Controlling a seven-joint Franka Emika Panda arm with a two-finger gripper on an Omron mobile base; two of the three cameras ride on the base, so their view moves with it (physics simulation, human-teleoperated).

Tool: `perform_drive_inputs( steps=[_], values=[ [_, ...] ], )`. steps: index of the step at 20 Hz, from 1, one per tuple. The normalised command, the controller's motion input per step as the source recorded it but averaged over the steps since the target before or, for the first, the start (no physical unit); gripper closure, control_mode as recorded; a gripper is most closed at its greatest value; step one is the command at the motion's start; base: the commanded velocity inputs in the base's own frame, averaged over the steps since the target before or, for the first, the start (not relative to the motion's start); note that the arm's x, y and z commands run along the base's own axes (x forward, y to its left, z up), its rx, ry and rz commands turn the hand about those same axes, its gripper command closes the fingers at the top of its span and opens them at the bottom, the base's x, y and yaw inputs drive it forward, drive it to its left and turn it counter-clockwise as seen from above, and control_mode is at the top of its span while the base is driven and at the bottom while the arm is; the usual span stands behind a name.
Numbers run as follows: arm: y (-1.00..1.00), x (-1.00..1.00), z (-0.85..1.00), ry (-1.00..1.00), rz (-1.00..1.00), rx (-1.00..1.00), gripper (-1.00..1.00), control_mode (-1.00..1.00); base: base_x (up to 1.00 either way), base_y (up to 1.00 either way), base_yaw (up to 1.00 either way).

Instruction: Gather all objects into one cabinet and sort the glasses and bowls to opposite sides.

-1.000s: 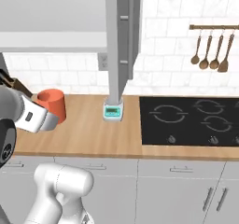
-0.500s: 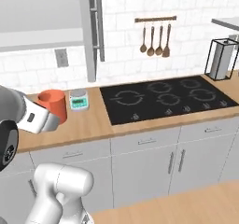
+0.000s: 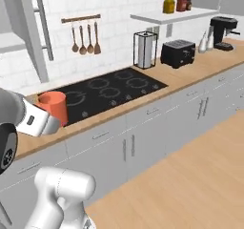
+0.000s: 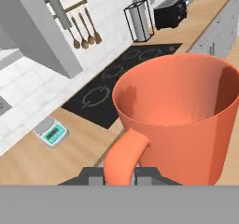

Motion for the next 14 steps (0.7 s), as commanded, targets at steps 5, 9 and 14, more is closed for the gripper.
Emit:
perform_drive_inputs(
  steps=[5, 9, 14],
  values=[
    [0.00, 0.00, 0.00, 0.00, 0.00, 0.00, 1.00, 1.00, 0.42, -0.80, -0.55],
    [0.00, 0.00, 0.00, 0.00, 0.00, 0.00, 1.00, 1.00, 0.60, -0.68, -0.53],
    [0.00, 0.00, 0.00, 0.00, 0.00, 0.00, 1.00, 1.00, 0.88, -0.50, -0.45]
  ],
)
